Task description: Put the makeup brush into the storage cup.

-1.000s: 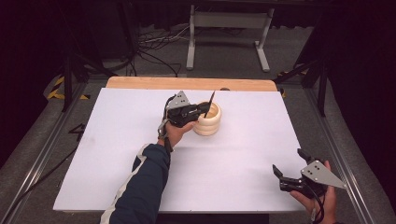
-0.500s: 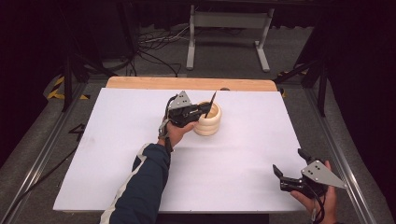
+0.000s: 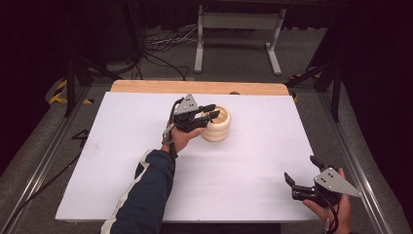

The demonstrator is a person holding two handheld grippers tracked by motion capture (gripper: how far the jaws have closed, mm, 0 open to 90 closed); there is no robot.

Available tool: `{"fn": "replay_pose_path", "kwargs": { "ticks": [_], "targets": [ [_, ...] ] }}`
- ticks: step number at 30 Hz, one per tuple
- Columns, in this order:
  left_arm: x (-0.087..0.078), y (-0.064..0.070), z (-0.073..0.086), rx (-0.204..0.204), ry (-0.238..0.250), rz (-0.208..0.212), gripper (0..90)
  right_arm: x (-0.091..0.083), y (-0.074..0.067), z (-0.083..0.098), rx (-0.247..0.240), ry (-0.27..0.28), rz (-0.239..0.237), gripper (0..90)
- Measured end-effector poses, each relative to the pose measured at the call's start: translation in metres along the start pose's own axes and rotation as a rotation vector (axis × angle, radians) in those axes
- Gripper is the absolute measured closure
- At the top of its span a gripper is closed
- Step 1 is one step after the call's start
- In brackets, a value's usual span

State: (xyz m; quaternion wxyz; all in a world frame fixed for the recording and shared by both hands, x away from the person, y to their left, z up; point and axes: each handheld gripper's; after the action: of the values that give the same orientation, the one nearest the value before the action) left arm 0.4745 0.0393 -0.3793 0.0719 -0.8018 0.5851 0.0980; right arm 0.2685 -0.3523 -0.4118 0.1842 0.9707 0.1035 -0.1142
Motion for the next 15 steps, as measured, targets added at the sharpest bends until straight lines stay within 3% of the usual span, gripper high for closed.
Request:
{"fn": "replay_pose_path", "kwargs": {
  "ticks": [10, 15],
  "targets": [
    [-0.017, 0.009, -0.014, 0.069, -0.007, -0.022, 52.5, 0.001, -0.001, 0.0, -0.003, -0.002, -0.002, 4.4],
    [-0.027, 0.017, -0.02, 0.095, -0.007, -0.031, 38.8, 0.001, -0.001, 0.0, -0.005, -0.003, -0.004, 4.4]
  ]
}}
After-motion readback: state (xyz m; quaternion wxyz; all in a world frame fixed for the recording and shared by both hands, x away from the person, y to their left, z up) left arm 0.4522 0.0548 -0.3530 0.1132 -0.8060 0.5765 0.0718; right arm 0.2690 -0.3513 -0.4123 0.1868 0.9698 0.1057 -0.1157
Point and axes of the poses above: each handheld gripper's, and its own axes: x roughly forward along the jaws, z roughly out of its underside, y roughly to its right, and after that the axes turned 11 degrees about z, right-handed
